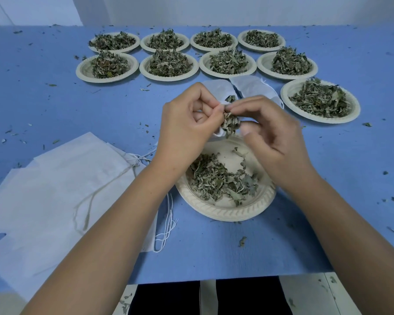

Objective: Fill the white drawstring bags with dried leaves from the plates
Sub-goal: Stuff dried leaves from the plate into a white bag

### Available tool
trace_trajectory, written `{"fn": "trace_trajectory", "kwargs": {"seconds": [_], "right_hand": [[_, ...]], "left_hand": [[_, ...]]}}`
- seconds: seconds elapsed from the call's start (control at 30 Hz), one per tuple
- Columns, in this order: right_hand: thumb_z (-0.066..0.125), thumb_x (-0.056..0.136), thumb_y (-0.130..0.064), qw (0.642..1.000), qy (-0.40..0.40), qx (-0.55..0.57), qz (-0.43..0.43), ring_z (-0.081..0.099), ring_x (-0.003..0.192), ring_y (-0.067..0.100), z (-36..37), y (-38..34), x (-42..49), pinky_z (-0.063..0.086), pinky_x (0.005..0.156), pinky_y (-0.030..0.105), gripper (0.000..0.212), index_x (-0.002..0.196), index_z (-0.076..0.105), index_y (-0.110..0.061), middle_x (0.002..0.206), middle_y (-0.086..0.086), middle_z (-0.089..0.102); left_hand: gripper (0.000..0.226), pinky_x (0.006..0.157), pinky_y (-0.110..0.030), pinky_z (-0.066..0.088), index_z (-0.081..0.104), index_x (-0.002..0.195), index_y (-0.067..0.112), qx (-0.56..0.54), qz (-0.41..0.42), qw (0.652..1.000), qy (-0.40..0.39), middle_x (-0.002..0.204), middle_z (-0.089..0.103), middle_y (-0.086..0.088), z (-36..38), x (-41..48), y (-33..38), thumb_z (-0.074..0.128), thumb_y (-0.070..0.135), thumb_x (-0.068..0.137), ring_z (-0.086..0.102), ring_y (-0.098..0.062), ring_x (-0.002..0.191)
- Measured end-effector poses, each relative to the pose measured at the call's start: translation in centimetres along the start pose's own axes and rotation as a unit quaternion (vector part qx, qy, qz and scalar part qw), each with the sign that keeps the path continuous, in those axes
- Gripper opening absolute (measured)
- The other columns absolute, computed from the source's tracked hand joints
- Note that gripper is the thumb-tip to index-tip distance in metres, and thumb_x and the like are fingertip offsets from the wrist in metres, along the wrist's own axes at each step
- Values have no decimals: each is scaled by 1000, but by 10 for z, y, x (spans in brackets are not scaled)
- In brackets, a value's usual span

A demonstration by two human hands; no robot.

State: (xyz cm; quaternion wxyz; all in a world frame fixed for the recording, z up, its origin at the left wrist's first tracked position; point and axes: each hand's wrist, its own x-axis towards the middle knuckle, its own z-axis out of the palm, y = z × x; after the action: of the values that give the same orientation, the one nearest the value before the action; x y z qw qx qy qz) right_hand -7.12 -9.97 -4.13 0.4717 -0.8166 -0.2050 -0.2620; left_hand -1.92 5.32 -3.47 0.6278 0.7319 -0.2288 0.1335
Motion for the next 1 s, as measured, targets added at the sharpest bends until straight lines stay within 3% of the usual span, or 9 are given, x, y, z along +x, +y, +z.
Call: {"fn": "trace_trajectory", "kwargs": {"seconds": [0.1,0.23,0.33,0.43,0.6,0.67,0.73,0.87,1.0], "right_hand": [[70,83,-2,1000,-2,-21,-20,60,105,22,4,-1,1,54,88,32,23,104,61,1,110,13,58],[65,85,8,998,53,22,0,64,93,19,5,0,1,56,82,27,12,95,66,2,97,15,62],[64,84,10,995,67,-64,-28,65,86,14,7,0,0,55,79,23,11,90,70,4,92,12,66],[62,80,12,984,44,-161,-57,66,81,20,10,1,1,55,74,33,13,85,71,3,87,11,69],[55,81,11,988,13,-140,-64,61,98,20,4,-2,2,47,88,24,23,98,69,3,104,10,66],[51,81,12,989,39,-119,-84,60,99,20,2,-4,2,48,87,27,24,96,67,2,105,12,64],[48,82,6,984,54,-127,-115,61,96,22,1,-6,2,48,86,34,21,91,67,3,101,12,65],[43,89,-15,971,-39,-202,-119,61,100,20,2,-5,2,37,100,36,29,95,67,-1,101,7,68],[35,91,-28,956,-136,-250,-69,47,128,15,5,-3,0,13,114,41,37,102,64,-8,112,-2,64]], "left_hand": [[22,48,-22,39,56,74,21,7,3,1000,-4,54,56,10,0,0,-1,66,6,86,48,-21,45],[19,48,-28,40,57,75,19,0,16,1000,-22,58,60,-5,1,-2,-1,66,7,87,50,-34,46],[15,47,-17,36,57,77,10,-2,20,999,-50,55,56,-2,1,-4,-1,66,4,87,39,-10,40],[14,46,-26,38,56,77,6,0,19,997,-79,59,55,-16,2,-6,-1,65,3,86,35,-13,42],[18,48,-21,39,56,76,17,0,13,999,-32,55,58,5,-1,-2,0,66,7,88,46,-17,42],[19,50,-24,45,57,75,19,-4,14,1000,-16,55,59,8,-2,-1,0,66,8,87,56,-23,46],[18,52,-22,45,57,75,20,-7,13,1000,-10,55,60,11,-2,0,2,66,9,87,56,-13,47],[19,50,-19,43,57,76,17,-39,1,999,-25,55,58,10,-3,-1,3,66,5,88,53,-9,47],[20,51,-17,43,56,75,14,-37,-12,999,-29,52,58,10,-3,-1,5,66,3,88,53,-9,46]]}}
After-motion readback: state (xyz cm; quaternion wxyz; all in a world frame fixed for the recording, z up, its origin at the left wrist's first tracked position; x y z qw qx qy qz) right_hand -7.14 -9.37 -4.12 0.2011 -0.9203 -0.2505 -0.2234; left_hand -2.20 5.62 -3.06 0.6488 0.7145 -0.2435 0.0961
